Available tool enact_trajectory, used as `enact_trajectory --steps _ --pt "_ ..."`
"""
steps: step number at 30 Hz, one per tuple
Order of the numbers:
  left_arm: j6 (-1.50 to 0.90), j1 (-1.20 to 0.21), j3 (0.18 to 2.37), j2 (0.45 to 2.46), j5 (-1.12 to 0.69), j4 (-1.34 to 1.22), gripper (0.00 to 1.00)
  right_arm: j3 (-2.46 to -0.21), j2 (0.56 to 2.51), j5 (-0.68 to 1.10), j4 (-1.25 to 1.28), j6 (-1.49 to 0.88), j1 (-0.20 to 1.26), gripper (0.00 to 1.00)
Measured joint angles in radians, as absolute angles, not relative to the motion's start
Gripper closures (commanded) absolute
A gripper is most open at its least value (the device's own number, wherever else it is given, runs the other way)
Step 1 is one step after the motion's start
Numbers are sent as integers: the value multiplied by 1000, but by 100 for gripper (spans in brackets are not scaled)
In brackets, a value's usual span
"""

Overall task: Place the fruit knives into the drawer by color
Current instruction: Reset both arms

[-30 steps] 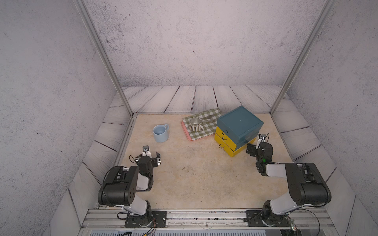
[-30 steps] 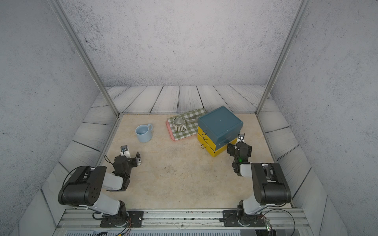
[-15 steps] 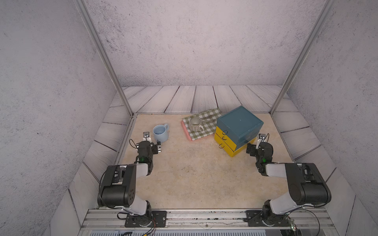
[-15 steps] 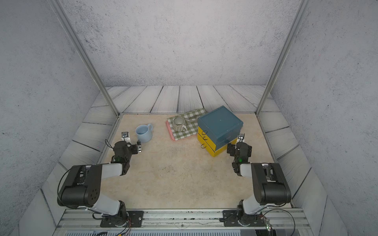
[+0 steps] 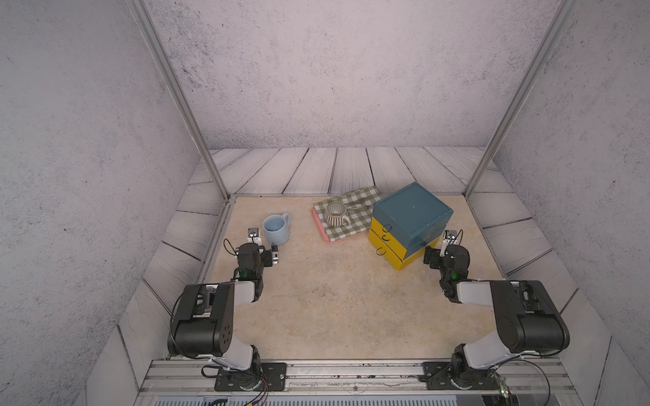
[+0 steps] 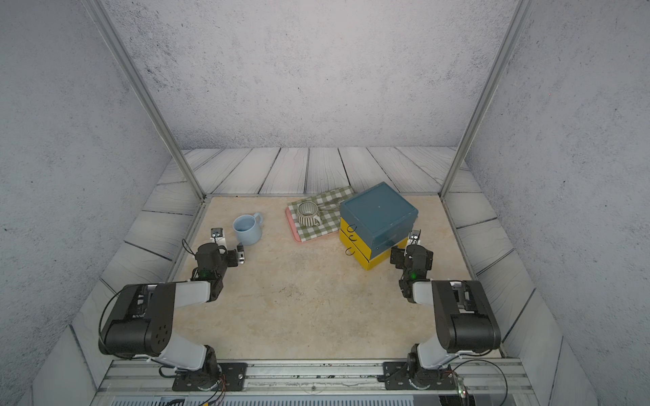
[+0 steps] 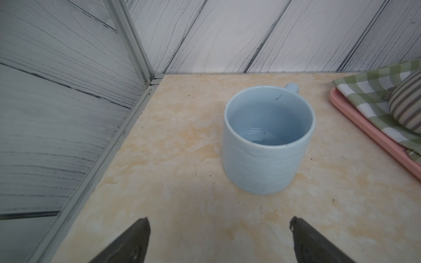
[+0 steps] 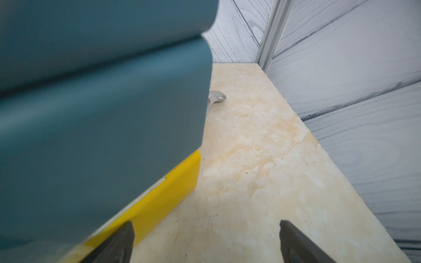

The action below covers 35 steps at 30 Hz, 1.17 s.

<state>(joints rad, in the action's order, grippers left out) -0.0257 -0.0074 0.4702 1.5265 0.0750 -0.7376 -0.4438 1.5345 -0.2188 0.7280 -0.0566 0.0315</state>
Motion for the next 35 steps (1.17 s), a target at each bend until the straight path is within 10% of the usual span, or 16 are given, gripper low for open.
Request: enact_trajectory --steps 15,35 --pt "-76 -7 185 1534 202 -1081 1 -444 1534 -218 728 -57 31 1" --pt "-51 -7 467 1526 152 -758 1 -446 1534 -213 715 -56 31 1"
